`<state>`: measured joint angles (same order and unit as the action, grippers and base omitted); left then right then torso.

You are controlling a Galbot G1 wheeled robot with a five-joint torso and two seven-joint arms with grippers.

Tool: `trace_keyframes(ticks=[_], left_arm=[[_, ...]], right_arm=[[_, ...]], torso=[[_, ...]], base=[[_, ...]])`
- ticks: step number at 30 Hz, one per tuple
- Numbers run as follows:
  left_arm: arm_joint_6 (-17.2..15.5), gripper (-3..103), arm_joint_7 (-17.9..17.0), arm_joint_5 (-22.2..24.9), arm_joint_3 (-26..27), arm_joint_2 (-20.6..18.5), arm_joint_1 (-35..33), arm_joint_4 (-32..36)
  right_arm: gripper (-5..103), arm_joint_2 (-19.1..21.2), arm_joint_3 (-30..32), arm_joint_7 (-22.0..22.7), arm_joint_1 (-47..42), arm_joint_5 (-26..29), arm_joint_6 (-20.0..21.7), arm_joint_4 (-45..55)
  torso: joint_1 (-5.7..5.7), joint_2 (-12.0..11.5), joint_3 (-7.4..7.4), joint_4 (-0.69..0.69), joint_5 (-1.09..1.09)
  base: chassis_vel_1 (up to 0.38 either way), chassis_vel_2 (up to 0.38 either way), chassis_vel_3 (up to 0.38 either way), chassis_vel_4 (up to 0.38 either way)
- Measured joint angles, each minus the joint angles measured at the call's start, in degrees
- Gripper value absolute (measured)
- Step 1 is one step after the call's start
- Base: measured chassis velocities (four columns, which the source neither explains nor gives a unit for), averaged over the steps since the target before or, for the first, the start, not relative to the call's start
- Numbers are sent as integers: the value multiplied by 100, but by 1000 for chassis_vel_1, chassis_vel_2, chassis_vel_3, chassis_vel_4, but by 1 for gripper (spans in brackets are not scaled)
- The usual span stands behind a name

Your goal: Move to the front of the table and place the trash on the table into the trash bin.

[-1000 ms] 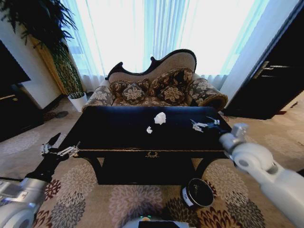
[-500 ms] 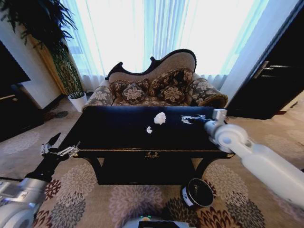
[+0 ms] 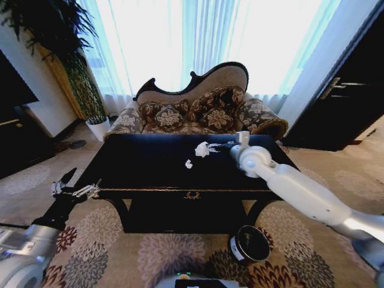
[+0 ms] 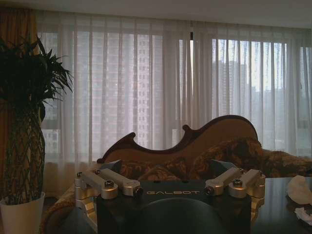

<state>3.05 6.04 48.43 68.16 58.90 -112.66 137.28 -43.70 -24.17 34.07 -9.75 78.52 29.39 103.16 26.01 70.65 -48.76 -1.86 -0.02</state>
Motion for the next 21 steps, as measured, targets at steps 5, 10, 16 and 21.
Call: trace_keyframes(ticks=[5, 10, 16, 21], left_arm=[[0, 100, 0, 0, 0, 0, 0, 0], [0, 100, 0, 0, 0, 0, 0, 0], [0, 100, 0, 0, 0, 0, 0, 0], [0, 100, 0, 0, 0, 0, 0, 0]], right_arm=[[100, -280, -274, 65, 200, 0, 6, -189], [100, -523, -442, 71, 283, -34, 6, -511], [100, -693, -499, -11, 285, -201, -20, -869], [100, -753, -485, -168, 244, -444, -77, -1151]], torso=[[0, 0, 0, 0, 0], [0, 0, 0, 0, 0], [0, 0, 0, -1, 0], [-1, 0, 0, 0, 0]], base=[[0, 0, 0, 0], [0, 0, 0, 0], [0, 0, 0, 0], [0, 0, 0, 0]])
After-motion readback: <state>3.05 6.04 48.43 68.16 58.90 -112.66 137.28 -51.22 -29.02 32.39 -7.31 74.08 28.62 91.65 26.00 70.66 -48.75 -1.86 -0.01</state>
